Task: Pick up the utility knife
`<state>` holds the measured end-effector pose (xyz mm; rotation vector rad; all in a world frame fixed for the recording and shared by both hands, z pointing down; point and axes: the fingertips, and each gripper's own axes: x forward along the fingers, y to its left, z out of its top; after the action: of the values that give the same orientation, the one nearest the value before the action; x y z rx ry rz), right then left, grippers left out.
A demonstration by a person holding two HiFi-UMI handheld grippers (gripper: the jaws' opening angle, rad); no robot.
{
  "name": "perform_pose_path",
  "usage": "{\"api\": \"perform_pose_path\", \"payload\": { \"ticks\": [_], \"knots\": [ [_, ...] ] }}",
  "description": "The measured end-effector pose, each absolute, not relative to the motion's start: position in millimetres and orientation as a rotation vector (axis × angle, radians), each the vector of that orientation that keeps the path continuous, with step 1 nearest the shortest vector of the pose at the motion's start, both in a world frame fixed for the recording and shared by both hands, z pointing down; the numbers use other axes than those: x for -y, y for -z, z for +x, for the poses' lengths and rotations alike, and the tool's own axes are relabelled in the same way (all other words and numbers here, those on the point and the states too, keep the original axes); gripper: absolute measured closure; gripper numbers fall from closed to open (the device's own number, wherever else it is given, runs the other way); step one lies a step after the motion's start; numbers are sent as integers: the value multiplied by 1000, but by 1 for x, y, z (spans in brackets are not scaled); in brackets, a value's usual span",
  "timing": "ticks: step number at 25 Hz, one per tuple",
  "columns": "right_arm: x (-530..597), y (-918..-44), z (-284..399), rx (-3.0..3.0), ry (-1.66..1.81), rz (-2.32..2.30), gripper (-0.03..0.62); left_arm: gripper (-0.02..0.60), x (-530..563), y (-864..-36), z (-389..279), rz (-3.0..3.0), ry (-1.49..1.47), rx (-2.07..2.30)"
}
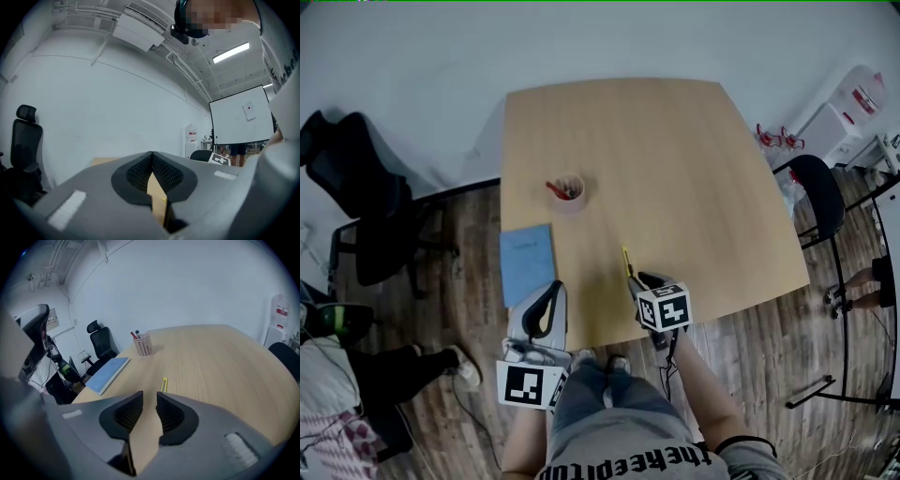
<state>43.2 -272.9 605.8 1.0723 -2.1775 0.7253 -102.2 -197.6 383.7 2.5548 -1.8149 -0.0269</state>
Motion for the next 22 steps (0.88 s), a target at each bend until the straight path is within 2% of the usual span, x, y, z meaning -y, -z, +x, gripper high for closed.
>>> {"api": "perform_pose_path", "payload": {
  "ticks": [10,22],
  "knots": [
    [285,-643,42,2065,-730,1088,462,561,202,-393,-117,2530,11,1820],
    [295,-671,43,1948,-671,1111,459,561,205,-399,-139,2476,-2,1857]
  ]
}}
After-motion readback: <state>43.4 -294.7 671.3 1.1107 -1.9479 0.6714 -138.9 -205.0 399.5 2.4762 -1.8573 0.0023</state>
